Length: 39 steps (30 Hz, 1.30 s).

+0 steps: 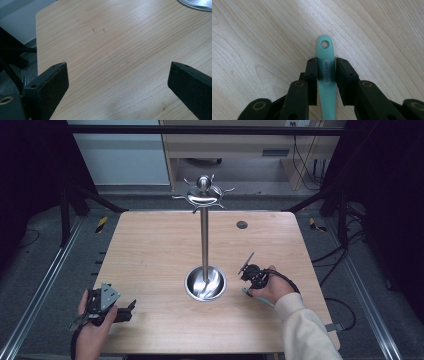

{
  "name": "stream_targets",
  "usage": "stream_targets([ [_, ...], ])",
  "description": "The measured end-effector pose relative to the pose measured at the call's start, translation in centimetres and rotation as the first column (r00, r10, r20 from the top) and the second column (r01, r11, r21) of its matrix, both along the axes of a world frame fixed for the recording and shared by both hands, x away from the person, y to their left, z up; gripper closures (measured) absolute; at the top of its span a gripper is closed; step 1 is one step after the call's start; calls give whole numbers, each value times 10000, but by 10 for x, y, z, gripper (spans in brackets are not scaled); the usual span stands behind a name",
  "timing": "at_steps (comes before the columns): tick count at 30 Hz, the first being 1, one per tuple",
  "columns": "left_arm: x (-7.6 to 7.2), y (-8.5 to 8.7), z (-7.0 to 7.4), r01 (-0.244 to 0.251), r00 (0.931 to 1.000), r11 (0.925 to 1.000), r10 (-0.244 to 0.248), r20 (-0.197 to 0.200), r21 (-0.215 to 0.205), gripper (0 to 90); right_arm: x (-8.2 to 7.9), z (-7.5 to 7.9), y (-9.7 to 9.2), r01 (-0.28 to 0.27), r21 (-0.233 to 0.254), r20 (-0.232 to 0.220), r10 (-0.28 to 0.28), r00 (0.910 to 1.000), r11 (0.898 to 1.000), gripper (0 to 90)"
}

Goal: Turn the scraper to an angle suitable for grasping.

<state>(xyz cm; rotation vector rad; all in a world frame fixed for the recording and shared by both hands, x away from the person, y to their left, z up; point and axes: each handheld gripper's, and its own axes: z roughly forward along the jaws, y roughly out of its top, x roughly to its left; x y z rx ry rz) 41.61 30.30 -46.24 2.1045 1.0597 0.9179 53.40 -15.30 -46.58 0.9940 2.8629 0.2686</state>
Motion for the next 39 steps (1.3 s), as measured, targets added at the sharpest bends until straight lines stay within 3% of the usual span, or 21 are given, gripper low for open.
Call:
stream_targets([
  [13,0,-1,0,44,10000,10000,-43,-47,49,30,-1,0,0,-59,-152,31,59,10000,9999,743],
  [19,1,-1,-1,66,10000,10000,-66,-57,32,30,-8,16,-6,196,330,531,-214,9984,9993,746],
  [23,1,-2,-1,96,9999,9999,-95,-70,76,30,-10,31,-11,387,612,659,-427,9969,9974,747],
  [25,-1,0,0,-12,10000,10000,12,-54,-27,30,-14,48,-13,253,1131,931,-359,9950,9933,747],
  [26,-1,0,0,-12,10000,10000,12,-54,-27,30,-14,48,-13,253,1131,931,-359,9950,9933,747],
  [28,-1,4,1,-141,9999,9998,141,-33,-162,30,-19,68,-13,98,1403,1399,-296,9897,9901,747],
  [39,-1,0,0,56,10000,9999,-56,-61,-114,30,-29,111,-17,-168,1848,2238,-255,9743,9826,748],
])
